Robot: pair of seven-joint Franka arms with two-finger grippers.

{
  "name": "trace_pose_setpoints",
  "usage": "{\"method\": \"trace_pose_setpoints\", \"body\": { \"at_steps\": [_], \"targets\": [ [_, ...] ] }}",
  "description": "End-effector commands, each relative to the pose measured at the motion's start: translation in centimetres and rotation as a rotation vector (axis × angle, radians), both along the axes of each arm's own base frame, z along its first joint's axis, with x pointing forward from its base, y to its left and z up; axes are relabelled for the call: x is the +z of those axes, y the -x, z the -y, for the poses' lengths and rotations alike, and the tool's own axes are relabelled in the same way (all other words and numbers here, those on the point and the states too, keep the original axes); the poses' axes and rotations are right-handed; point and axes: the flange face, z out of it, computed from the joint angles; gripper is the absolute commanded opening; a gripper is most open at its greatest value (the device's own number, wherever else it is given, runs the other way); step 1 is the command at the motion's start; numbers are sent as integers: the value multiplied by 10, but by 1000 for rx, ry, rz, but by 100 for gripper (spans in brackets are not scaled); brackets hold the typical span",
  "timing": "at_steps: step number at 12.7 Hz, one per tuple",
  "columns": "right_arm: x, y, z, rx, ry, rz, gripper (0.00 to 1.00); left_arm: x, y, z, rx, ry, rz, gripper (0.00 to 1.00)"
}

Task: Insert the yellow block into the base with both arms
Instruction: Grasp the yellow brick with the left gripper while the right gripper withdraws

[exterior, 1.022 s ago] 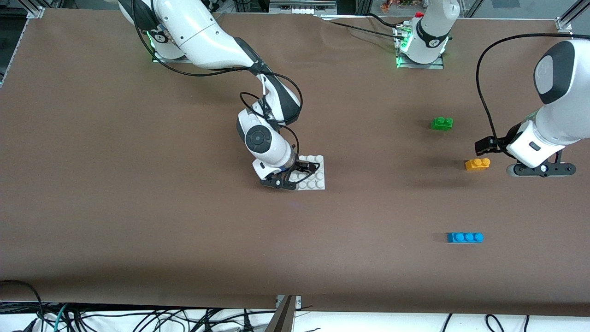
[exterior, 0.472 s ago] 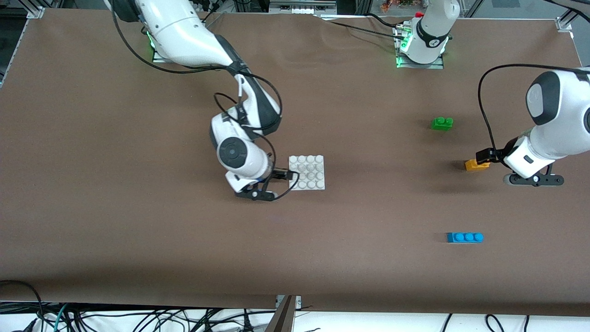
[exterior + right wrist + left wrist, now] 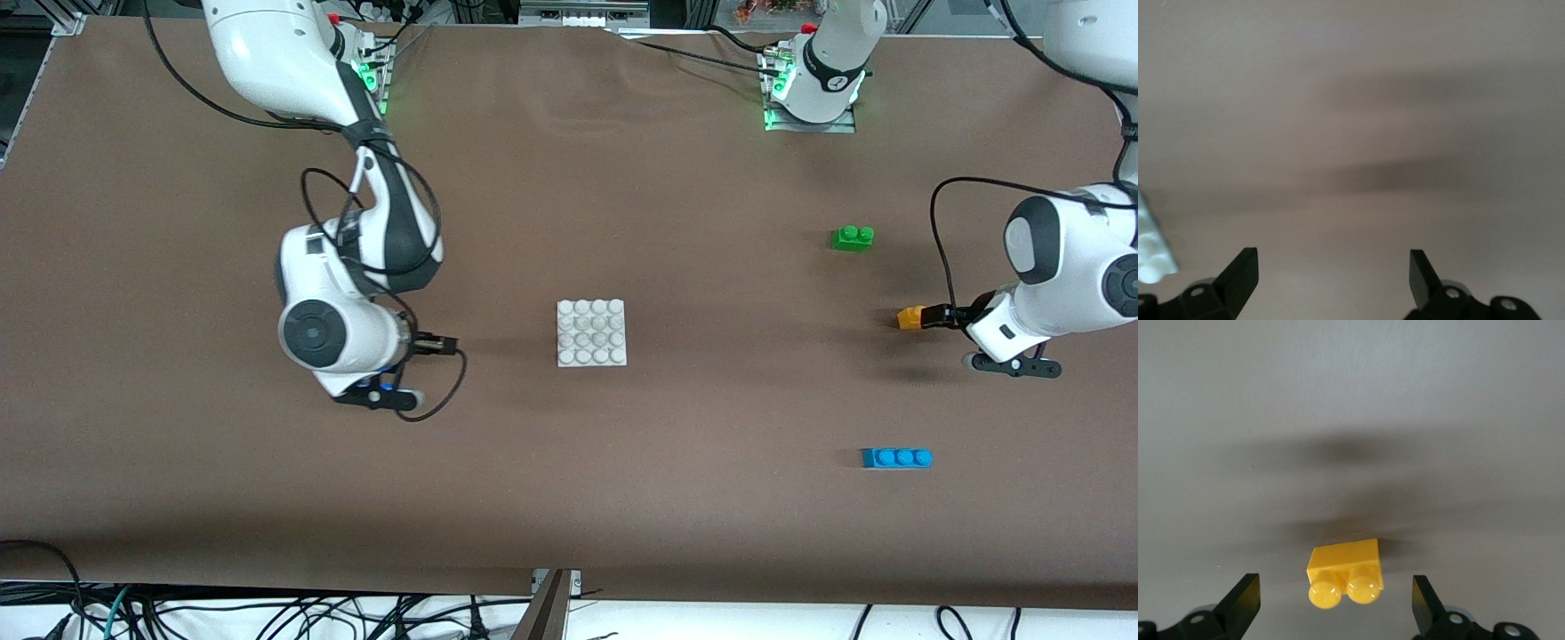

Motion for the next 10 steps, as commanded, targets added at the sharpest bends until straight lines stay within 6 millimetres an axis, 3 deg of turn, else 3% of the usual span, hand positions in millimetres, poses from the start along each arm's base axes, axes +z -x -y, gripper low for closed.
{"method": "trace_pose_setpoints", "body": {
  "at_steps": [1,3,5,6,7,8,10],
  "targets": [
    [38,-8,41,11,18,39,100,-24,16,-5,-21,-2,-13,100],
    [40,-10,75,148,20,5,100,-38,22,-7,-19,-3,-2,100],
    [69,-15,119,95,22,37,100,-46,25,-7,-20,0,-13,100],
    [89,-14,134,85,25,48,100,-50,26,-6,-21,0,-11,100],
    [113,-11,163,62,24,46,100,-55,29,-6,-22,1,-11,100],
    [137,-5,171,83,11,65,100,-59,31,-6,-22,0,-4,100],
    [184,20,203,91,50,107,100,-64,31,-6,-23,-1,-1,100]
  ]
}}
